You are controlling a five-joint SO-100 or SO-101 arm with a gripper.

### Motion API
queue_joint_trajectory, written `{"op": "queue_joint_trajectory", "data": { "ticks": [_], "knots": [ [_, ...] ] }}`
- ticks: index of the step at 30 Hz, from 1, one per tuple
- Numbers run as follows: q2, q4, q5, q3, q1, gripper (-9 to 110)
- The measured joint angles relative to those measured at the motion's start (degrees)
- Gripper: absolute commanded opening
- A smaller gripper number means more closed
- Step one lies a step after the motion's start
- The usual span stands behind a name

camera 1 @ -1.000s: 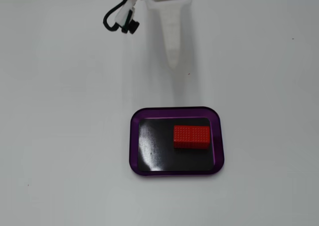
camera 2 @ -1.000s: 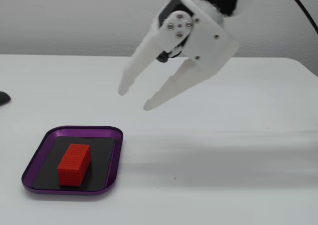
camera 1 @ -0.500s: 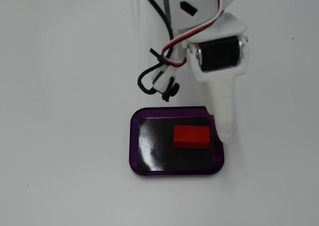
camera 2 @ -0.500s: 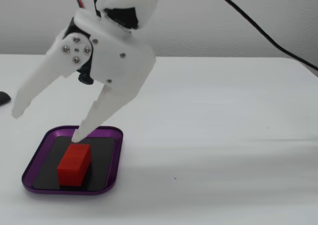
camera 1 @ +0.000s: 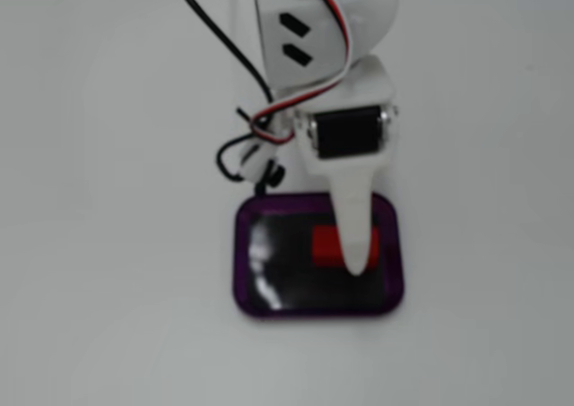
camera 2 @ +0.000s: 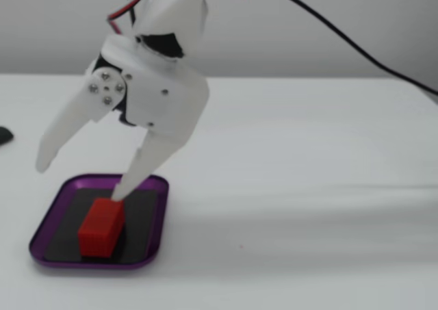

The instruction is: Remove the cube from the box.

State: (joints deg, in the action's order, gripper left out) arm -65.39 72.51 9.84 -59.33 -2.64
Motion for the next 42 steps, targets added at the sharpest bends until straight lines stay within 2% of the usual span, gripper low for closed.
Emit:
{"op": "queue_joint_trajectory", "data": {
  "ticks": [14, 26, 29, 34, 42],
  "knots": [
    [0.09, -0.79, 0.00, -3.34, 0.09, 24],
    [7.56, -3.16, 0.00, -3.08, 0.79, 22],
    [7.73, -3.34, 0.00, -2.90, 0.53, 16],
    [7.82, -3.78, 0.00, -2.90, 0.44, -1],
    [7.82, -3.43, 0.00, -2.02, 0.44, 0]
  ]
}}
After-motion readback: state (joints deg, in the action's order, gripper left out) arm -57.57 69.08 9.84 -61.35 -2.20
